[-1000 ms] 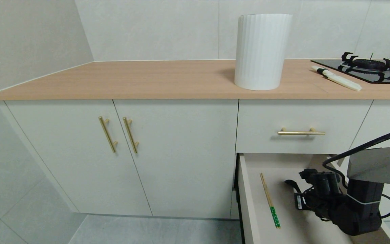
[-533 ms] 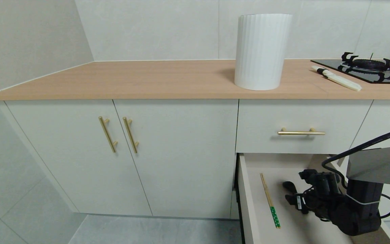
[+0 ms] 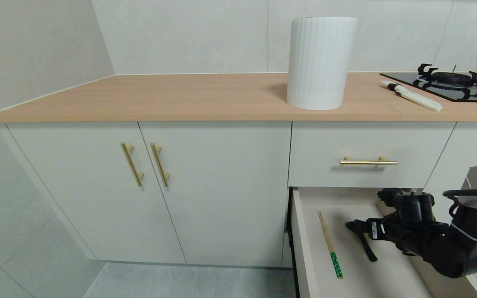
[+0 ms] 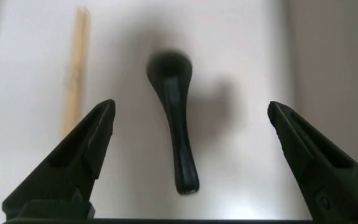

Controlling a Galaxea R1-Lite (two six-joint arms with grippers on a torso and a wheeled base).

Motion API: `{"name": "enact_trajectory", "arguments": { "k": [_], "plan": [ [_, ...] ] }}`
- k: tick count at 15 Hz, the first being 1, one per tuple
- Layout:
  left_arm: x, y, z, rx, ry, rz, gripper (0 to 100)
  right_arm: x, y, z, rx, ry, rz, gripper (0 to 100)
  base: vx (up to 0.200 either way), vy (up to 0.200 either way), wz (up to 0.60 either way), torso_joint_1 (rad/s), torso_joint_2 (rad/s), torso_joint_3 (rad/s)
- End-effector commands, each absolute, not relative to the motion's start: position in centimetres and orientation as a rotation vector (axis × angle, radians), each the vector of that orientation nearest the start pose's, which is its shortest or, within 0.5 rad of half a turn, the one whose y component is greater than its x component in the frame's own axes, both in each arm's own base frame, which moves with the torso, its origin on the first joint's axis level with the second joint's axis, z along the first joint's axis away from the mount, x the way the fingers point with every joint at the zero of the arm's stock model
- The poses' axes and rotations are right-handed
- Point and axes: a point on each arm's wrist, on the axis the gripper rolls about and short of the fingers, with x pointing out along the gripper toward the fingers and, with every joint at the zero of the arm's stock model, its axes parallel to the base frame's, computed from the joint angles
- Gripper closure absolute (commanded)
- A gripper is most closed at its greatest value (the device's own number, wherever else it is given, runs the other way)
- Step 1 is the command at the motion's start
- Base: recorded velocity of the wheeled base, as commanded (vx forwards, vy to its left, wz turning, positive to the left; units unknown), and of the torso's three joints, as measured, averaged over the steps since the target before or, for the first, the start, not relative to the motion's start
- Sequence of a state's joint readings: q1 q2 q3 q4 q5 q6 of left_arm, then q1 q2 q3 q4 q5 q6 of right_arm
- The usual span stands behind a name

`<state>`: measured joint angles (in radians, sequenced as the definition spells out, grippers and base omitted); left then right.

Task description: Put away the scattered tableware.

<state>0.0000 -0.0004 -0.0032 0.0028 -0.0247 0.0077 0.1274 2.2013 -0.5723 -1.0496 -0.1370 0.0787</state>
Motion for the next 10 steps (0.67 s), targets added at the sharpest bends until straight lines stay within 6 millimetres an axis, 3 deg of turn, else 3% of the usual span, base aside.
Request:
{"name": "enact_trajectory", "arguments": {
  "k": [1,2,5,9,10],
  "plan": [
    [-2.3,-0.1,7.6,0.008,0.000,-0.026,0,30.3,4.1,7.3,0.024,0.472,0.020,0,0.000,0.000,0.00,0.000,0.00,0.000],
    [-2.3,-0.1,7.6,0.008,0.000,-0.025,0,28.9,4.1,9.5,0.034,0.478,0.064,0,0.000,0.000,0.00,0.000,0.00,0.000],
    [-2.3,-0.1,7.6,0.008,0.000,-0.025,0,25.7,4.4,13.2,0.045,0.524,0.166,0,0.000,0.000,0.00,0.000,0.00,0.000],
    [-2.3,-0.1,7.6,0.008,0.000,-0.025,0,23.7,5.0,15.0,0.037,0.585,0.220,0,0.000,0.000,0.00,0.000,0.00,0.000],
    [-2.3,-0.1,7.6,0.008,0.000,-0.025,0,23.5,5.0,15.0,0.035,0.589,0.223,0,-0.200,0.000,0.00,-0.002,0.00,0.007]
  ]
}}
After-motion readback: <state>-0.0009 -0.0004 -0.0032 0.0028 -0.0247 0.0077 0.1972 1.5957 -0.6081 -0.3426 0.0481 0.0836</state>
